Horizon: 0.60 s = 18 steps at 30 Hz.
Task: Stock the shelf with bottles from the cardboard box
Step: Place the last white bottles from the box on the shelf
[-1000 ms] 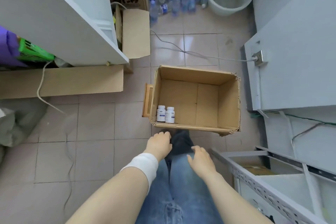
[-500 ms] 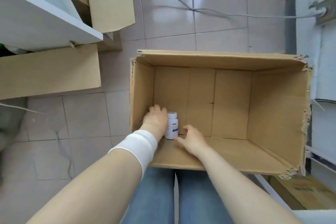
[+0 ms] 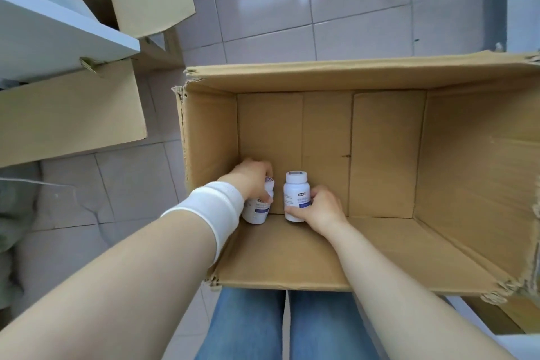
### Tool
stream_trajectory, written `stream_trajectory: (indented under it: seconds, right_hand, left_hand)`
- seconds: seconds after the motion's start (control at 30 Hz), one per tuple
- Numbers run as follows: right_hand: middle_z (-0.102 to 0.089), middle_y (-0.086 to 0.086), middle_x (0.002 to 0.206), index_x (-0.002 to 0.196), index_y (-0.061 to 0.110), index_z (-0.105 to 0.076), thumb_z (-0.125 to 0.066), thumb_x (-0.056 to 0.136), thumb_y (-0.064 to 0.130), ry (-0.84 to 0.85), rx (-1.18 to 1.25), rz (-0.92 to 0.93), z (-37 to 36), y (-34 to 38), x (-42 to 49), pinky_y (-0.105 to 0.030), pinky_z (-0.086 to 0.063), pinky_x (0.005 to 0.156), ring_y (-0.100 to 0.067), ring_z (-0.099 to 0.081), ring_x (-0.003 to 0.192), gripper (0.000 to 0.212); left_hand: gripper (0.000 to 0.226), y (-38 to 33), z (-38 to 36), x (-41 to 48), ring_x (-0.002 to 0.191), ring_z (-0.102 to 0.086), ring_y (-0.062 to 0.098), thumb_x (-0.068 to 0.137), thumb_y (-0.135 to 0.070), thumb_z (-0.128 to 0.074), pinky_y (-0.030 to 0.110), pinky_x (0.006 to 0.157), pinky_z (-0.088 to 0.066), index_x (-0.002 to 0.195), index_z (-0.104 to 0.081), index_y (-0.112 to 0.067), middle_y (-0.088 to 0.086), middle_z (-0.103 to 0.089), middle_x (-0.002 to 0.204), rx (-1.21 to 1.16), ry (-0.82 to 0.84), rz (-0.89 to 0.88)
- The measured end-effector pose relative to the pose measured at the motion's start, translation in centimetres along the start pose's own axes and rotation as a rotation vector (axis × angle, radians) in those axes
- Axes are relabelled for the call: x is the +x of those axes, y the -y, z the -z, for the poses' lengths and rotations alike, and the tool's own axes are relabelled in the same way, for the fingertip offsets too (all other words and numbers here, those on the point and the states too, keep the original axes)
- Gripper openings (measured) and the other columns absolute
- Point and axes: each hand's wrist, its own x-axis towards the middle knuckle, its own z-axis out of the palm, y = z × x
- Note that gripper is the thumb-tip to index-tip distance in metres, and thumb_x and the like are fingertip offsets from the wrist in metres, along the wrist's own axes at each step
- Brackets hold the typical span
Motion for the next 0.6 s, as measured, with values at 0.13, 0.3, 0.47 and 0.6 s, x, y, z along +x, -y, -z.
stream_trajectory:
  seconds: [0.13, 0.3, 0.47, 0.6]
  right_hand:
    - [-0.061, -0.008, 0.113, 0.112, 0.006, -0.05, -0.079, 0.071, 0.027, -0.037, 0.097, -0.014, 2.5, -1.4, -1.0, -0.029, -0.043, 0.077, -0.023, -0.058, 0.104, 0.055]
    - [-0.056, -0.001, 0.106, 0.118, 0.009, -0.049, -0.077, 0.075, 0.025, -0.044, 0.261, 0.022, 5.4, -2.3, -5.1, -0.024, -0.039, 0.08, -0.016, -0.054, 0.095, 0.054]
    - [-0.062, -0.001, 0.111, 0.118, 0.013, -0.055, -0.075, 0.076, 0.03, -0.1, 0.377, 0.133, 8.7, -2.1, -13.2, -0.023, -0.041, 0.079, -0.014, -0.058, 0.095, 0.049]
    - [-0.058, 0.002, 0.105, 0.115, 0.015, -0.051, -0.073, 0.078, 0.028, -0.197, 0.532, 0.228, 10.6, -1.3, -21.5, -0.018, -0.043, 0.07, -0.007, -0.055, 0.087, 0.045]
  left_hand:
    - [0.044, 0.1, -1.4, -1.3, 0.101, -0.05, 0.017, 0.081, -0.022, -0.071, 0.023, 0.081, -0.04, 0.121, -0.054, -0.017, 0.004, -0.056, 0.124, -0.382, -0.083, -0.064]
    - [0.037, -1.3, -1.1, -5.4, 0.104, -0.054, 0.011, 0.087, -0.026, -0.064, 0.022, 0.09, -0.04, 0.123, -0.056, -0.026, -0.008, -0.057, 0.116, -0.624, -0.172, -0.238]
    - [0.022, -4.2, 2.4, -13.6, 0.091, -0.057, 0.006, 0.092, -0.028, -0.057, 0.021, 0.083, -0.045, 0.112, -0.055, -0.036, -0.005, -0.061, 0.104, -0.772, -0.284, -0.417]
    - [0.023, -6.5, 4.7, -21.7, 0.092, -0.057, -0.001, 0.095, -0.03, -0.051, 0.015, 0.075, -0.044, 0.117, -0.053, -0.036, -0.007, -0.059, 0.103, -0.776, -0.327, -0.584]
